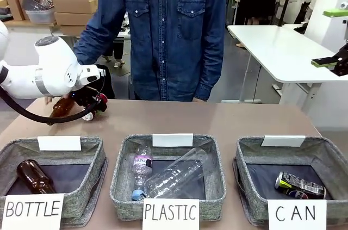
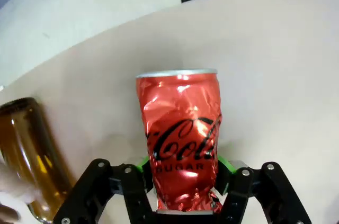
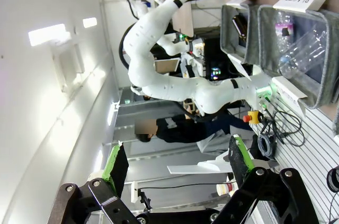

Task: Sort the can waste into the basket.
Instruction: Pick up the can waste from the table and place it in the right Fabric basket.

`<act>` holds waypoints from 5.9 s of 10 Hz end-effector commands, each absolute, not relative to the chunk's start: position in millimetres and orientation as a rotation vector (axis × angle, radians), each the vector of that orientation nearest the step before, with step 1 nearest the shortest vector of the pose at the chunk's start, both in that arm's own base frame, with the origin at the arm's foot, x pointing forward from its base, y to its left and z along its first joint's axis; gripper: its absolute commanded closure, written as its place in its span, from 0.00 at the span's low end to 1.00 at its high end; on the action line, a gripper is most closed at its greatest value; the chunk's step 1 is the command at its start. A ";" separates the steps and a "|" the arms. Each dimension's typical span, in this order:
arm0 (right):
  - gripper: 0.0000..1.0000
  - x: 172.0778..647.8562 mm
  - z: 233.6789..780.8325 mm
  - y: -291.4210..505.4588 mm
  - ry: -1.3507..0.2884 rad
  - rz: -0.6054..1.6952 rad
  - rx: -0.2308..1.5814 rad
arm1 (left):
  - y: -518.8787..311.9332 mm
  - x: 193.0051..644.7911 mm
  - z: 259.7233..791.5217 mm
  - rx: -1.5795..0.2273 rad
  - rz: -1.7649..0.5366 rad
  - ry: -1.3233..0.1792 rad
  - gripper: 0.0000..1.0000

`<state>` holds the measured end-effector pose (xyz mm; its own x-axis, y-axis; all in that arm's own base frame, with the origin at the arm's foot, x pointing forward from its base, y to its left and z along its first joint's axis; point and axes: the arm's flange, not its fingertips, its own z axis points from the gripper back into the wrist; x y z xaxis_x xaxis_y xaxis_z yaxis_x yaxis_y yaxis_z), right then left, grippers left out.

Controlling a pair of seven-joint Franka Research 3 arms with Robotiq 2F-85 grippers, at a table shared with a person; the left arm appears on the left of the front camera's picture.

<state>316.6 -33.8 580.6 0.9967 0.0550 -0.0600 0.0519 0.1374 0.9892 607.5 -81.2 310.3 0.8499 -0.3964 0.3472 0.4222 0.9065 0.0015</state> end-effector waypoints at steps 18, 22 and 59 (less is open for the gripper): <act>0.00 316.0 581.2 -36.9 0.082 0.026 1.431 | 13.4 273.3 510.5 -0.753 -0.899 -0.465 1.00; 0.00 316.0 581.2 -36.9 0.082 0.026 1.431 | 152.3 294.7 551.6 -1.082 -0.414 -0.659 1.00; 0.00 220.4 559.1 -173.0 0.037 -0.295 1.301 | -298.4 364.6 482.2 -1.457 -0.256 0.025 1.00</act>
<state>220.9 -172.8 553.9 0.9566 -0.2066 -0.2055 0.2524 0.2348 0.9387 367.4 -302.9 484.4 0.9738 -0.1915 0.1226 0.1405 0.0826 -0.9866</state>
